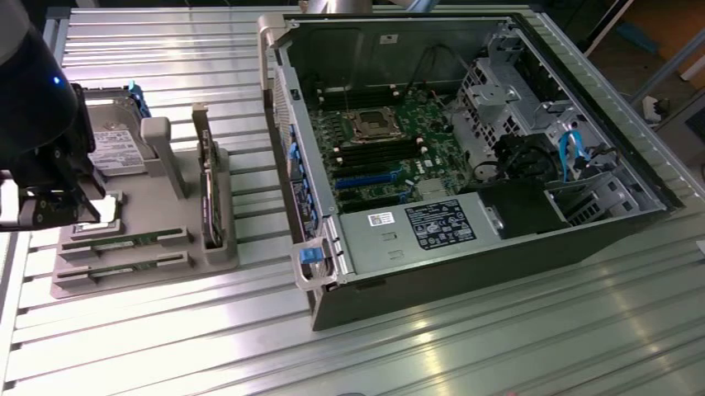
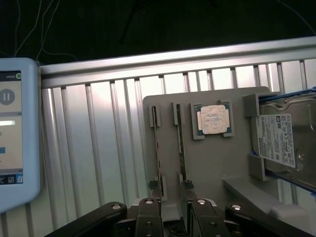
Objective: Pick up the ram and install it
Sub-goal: 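Pick up the ram and move it above insertion slot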
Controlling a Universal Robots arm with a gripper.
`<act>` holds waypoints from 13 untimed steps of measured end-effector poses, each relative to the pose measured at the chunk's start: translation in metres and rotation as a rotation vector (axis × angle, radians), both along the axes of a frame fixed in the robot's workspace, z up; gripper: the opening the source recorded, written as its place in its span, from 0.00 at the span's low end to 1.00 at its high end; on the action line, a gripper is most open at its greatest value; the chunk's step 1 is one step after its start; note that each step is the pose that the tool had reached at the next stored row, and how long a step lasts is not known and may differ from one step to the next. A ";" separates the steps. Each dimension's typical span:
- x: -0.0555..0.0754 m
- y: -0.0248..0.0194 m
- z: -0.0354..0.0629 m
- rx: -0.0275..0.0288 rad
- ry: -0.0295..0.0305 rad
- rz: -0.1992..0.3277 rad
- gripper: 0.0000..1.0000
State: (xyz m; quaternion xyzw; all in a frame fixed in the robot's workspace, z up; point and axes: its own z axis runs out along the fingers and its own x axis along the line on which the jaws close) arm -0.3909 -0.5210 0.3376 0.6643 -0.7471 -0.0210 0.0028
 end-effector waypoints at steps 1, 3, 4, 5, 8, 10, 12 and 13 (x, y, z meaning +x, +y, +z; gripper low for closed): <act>0.000 -0.0009 -0.0010 0.0000 0.0001 0.000 0.30; 0.000 -0.0034 -0.0041 0.0001 -0.0001 0.000 0.30; 0.000 -0.0050 -0.0062 0.0001 -0.0002 0.000 0.30; 0.000 -0.0059 -0.0076 0.0003 -0.0003 0.000 0.30; 0.000 -0.0069 -0.0092 0.0008 0.0000 -0.001 0.30; 0.000 -0.0071 -0.0098 0.0010 0.0000 -0.004 0.30; 0.000 -0.0071 -0.0098 0.0010 0.0000 -0.004 0.30; 0.000 -0.0071 -0.0098 0.0010 0.0000 -0.004 0.30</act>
